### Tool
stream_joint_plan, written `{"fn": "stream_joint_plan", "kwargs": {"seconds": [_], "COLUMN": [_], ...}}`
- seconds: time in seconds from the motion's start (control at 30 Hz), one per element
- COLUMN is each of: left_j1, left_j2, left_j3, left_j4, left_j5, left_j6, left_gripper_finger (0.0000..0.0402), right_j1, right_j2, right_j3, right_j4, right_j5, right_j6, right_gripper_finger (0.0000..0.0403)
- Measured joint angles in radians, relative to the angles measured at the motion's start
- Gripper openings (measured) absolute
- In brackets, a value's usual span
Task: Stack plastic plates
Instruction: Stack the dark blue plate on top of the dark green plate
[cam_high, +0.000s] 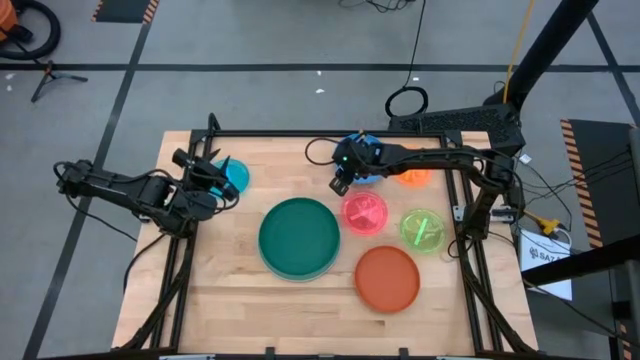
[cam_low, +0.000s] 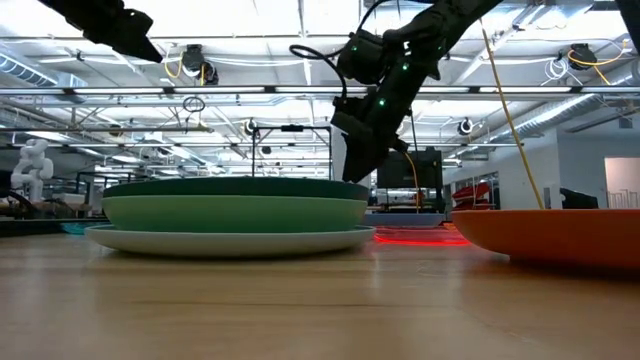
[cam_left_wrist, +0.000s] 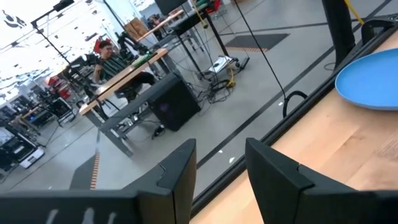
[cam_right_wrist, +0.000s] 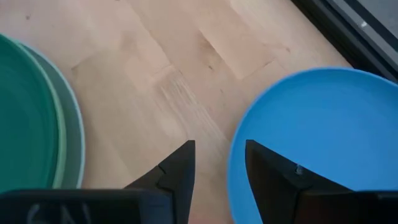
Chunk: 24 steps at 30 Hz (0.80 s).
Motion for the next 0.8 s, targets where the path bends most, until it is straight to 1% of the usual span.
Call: {"fn": "stream_joint_plan", "kwargs": {"seconds": [0.3, 0.47, 0.6, 0.8], "left_j1": [0.000, 0.000, 0.000, 0.000], "left_j2": [0.000, 0.001, 0.001, 0.001], "left_j3": [0.000, 0.001, 0.001, 0.001], "left_j4": [-0.001, -0.001, -0.001, -0.001], "left_j5": [0.000, 0.000, 0.000, 0.000], "left_j6": [0.008, 0.007, 0.007, 0.007], "left_gripper_finger": [0.0145, 0.0145, 0.0145, 0.0145], "right_j1": [0.002, 0.002, 0.003, 0.002], "right_j2": [0.015, 0.082, 0.140, 0.169], "right_j3": [0.000, -0.002, -0.002, -0.002], "right_j4": [-0.001, -0.014, -0.050, -0.049], "right_j5": [0.009, 0.010, 0.109, 0.114], "right_j6": [-0.013, -0.150, -0.170, -0.173], "right_gripper_finger": [0.0132, 0.0132, 0.0132, 0.0132]}}
